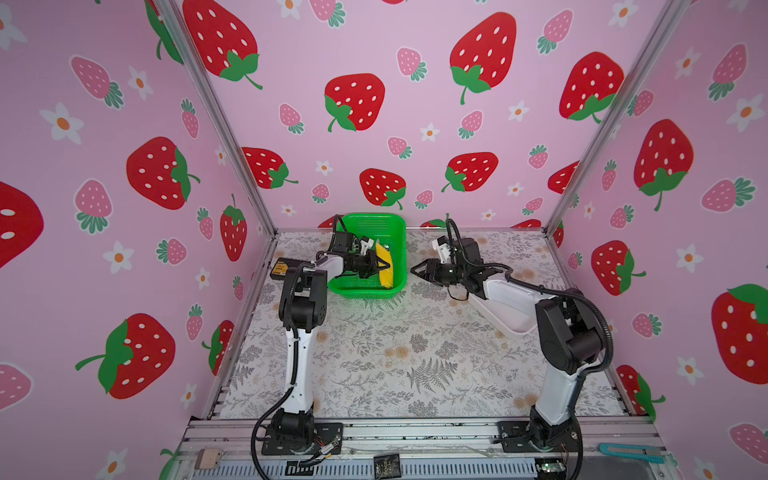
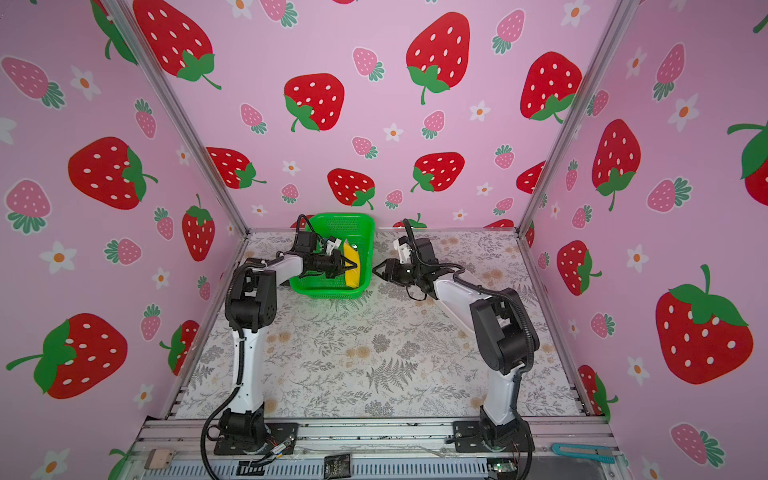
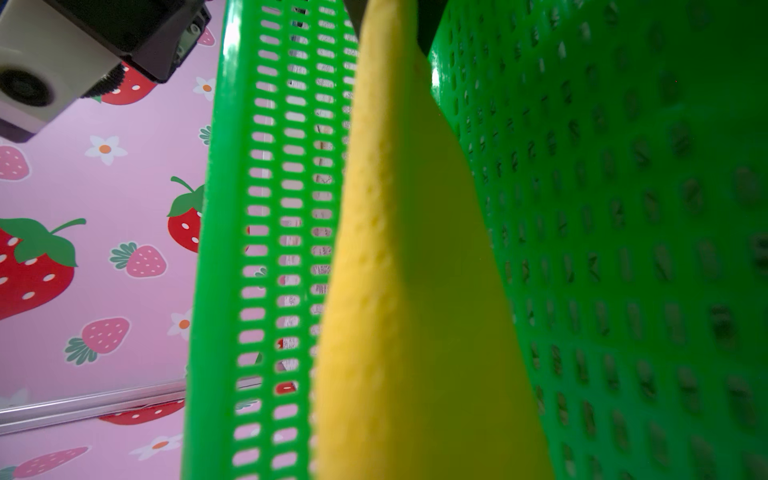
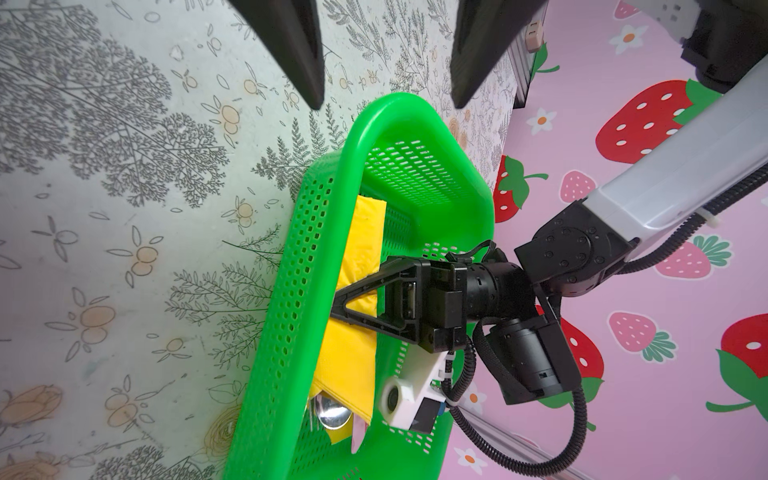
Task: Place the utensils on the paper napkin and roll it up
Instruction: 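Lower the yellow bundle into the green basket with the left gripper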
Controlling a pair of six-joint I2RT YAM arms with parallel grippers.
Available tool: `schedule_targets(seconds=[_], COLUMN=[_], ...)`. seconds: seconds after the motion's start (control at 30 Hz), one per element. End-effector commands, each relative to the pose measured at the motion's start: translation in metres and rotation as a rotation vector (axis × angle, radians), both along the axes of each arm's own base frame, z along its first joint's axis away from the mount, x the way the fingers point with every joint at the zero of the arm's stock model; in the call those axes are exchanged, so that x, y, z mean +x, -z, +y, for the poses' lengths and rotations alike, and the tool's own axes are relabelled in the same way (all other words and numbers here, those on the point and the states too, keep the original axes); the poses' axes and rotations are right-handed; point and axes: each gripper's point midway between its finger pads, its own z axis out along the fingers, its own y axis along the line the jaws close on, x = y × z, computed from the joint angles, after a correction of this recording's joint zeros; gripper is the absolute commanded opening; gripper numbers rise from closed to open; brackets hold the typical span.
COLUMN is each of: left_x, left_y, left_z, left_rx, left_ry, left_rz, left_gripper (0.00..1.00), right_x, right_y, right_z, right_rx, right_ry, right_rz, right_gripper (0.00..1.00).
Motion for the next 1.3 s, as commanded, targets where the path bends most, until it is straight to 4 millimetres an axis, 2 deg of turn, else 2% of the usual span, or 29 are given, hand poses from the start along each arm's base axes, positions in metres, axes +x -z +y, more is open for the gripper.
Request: schedule_targets(seconds=[0.0, 0.37, 0.7, 1.1, 1.13, 1.27], left_x=[0.011, 0.019, 0.018, 0.009, 0.008, 0.005], left_y=[-0.017, 0.002, 0.020, 0.035, 0.035, 0.040], left_z=[-0.007, -0.021, -0.020, -0.027, -0.028, -0.026], left_rx=[-0.029, -0.045, -0.007, 0.018, 0.022, 0.054], left_ry=[0.019, 0.035, 0.013, 0.063, 0.069, 0.069], left_rz=[-0.040, 0.012, 0.075, 0.136, 0.136, 0.146], left_gripper=[0.00, 0.00, 0.03, 0.04, 0.09, 0.12], right_x=[0.002, 0.002, 0.000, -0.001, -0.001, -0.001], right_y=[-0.010, -0.005, -0.004, -0.006, -0.006, -0.007], right_z=[0.007, 0.009, 0.011, 0.011, 0.011, 0.011], right_rx=[0.026, 0.030, 0.034, 0.040, 0.040, 0.041], right_ry=[-0.013, -0.022, -0.032, -0.039, -0.038, -0.039], right_rz=[-0.012, 0.010, 0.020, 0.023, 0.024, 0.021], right_gripper=[0.51, 0.51, 0.51, 0.51, 0.51, 0.51])
